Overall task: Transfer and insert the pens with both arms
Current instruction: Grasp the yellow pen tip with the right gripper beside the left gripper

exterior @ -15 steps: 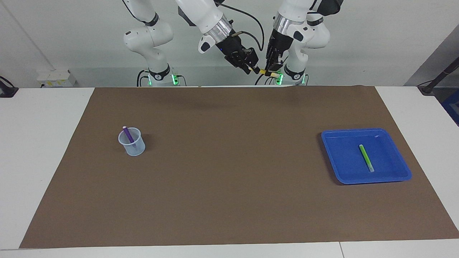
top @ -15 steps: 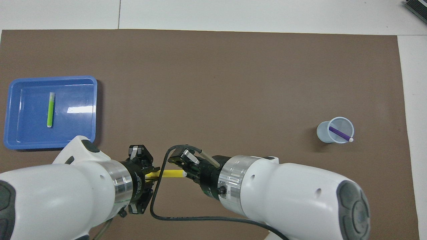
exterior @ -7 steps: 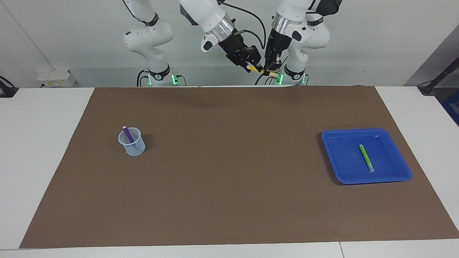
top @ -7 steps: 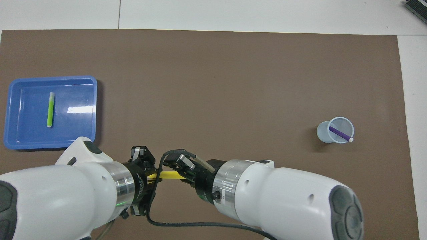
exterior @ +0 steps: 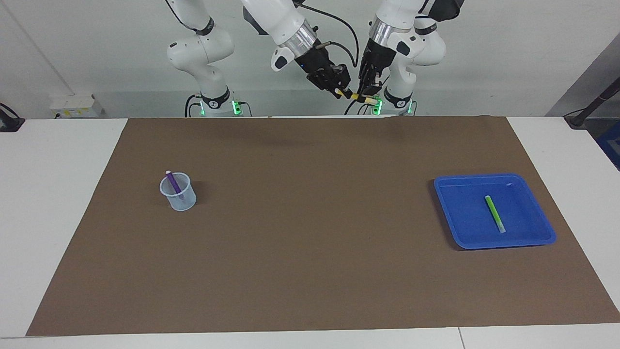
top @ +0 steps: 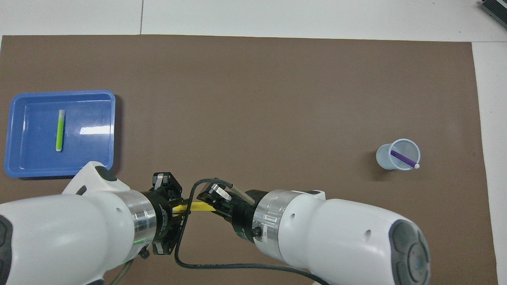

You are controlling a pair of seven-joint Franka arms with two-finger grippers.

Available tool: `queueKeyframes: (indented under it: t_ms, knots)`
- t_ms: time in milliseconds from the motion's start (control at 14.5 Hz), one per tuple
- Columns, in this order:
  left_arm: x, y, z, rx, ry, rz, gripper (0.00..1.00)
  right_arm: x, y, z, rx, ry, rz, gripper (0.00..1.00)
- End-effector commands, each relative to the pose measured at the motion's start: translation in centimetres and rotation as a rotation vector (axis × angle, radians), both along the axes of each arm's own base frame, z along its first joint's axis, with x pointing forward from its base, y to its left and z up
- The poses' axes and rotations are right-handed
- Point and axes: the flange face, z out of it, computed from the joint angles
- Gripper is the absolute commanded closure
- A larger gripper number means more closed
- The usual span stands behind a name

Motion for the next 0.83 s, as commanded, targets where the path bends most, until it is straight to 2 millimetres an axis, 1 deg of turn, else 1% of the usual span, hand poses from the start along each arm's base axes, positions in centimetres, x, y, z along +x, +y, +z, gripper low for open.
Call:
queueKeyframes:
  t_ms: [0,344,757]
  knots:
    - [-1.16,-0.3,0.16,-0.007,0.012,0.006,1.0,-1.03,0.9,0.39,0.032,0.016,-0.01,0.57]
    - [-1.16,-0.31,0.24,-0.008,0.011,0.006,1.0,-1.21,0.96,0.37,0.027,0.015,0.003,0.58]
    - [-1.16,-0.31,0.24,-0.008,0.011,0.006,1.0,-0.93,0.62,0.06,0.02,0.002,0.016,0.58]
